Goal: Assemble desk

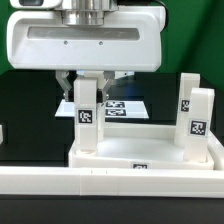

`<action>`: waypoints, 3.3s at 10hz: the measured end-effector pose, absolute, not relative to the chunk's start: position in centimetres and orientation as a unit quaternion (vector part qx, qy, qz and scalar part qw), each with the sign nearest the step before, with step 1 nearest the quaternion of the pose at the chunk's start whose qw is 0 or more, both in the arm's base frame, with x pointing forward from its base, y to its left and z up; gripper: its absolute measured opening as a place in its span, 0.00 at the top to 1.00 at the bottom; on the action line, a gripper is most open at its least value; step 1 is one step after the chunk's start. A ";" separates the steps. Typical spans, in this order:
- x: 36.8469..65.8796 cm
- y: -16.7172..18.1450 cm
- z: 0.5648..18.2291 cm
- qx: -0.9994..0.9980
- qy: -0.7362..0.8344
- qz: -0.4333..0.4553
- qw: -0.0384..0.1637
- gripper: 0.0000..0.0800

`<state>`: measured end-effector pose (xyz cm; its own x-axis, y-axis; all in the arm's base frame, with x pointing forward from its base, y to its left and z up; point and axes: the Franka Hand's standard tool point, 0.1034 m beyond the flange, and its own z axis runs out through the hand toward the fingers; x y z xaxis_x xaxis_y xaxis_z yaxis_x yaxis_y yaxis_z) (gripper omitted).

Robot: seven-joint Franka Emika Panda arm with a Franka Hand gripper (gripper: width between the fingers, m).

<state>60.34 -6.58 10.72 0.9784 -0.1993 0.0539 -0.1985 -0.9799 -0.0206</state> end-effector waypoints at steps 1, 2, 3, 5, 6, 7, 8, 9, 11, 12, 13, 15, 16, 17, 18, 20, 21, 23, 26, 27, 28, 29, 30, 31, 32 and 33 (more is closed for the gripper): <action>60.3 -6.7 10.7 -0.988 0.153 -0.027 0.010 0.64; 60.4 -6.9 10.6 -0.980 0.196 -0.026 0.013 0.64; 60.4 -7.1 10.6 -0.974 0.226 -0.026 0.015 0.64; 60.3 -7.2 10.6 -0.943 0.332 -0.024 0.018 0.64; 60.3 -7.2 10.6 -0.927 0.375 -0.023 0.019 0.64; 60.3 -7.1 10.6 -0.900 0.434 -0.022 0.021 0.64; 60.4 -7.0 10.5 -0.875 0.483 -0.022 0.022 0.64; 60.4 -6.8 10.5 -0.855 0.517 -0.022 0.023 0.64; 60.4 -6.5 10.5 -0.807 0.589 -0.018 0.030 0.64; 60.4 -6.5 10.5 -0.788 0.614 -0.016 0.031 0.64; 60.4 -6.5 10.5 -0.774 0.632 -0.016 0.031 0.64; 60.4 -6.5 10.5 -0.779 0.626 -0.016 0.031 0.63; 60.4 -6.5 10.5 -0.788 0.615 -0.017 0.030 0.42; 60.4 -6.5 10.5 -0.803 0.595 -0.016 0.028 0.42; 60.4 -6.5 10.5 -0.836 0.547 -0.018 0.027 0.24; 60.4 -6.5 10.4 -0.876 0.481 -0.020 0.026 0.19; 60.5 -6.5 10.5 -0.903 0.428 -0.022 0.022 0.19; 60.6 -6.5 10.7 -0.944 0.328 -0.026 0.018 0.19; 60.6 -6.1 10.7 -0.979 0.202 -0.028 0.015 0.19; 60.6 -6.1 10.7 -0.987 0.155 -0.030 0.014 0.19; 60.7 -6.1 10.8 -0.993 0.116 -0.030 0.013 0.19; 60.7 -6.1 10.8 -0.996 0.082 -0.030 0.011 0.19; 60.6 -6.2 10.8 -0.998 0.059 -0.030 0.007 0.19; 60.6 -6.2 10.8 -1.000 0.006 -0.028 -0.002 0.19; 60.6 -6.3 10.8 -1.000 -0.016 -0.026 -0.005 0.19; 60.6 -6.4 10.8 -0.999 -0.041 -0.025 -0.008 0.20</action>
Offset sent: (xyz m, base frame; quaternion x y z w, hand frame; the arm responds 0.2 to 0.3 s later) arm 0.0006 -0.0056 -0.0077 0.0057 -0.0146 0.2499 0.9682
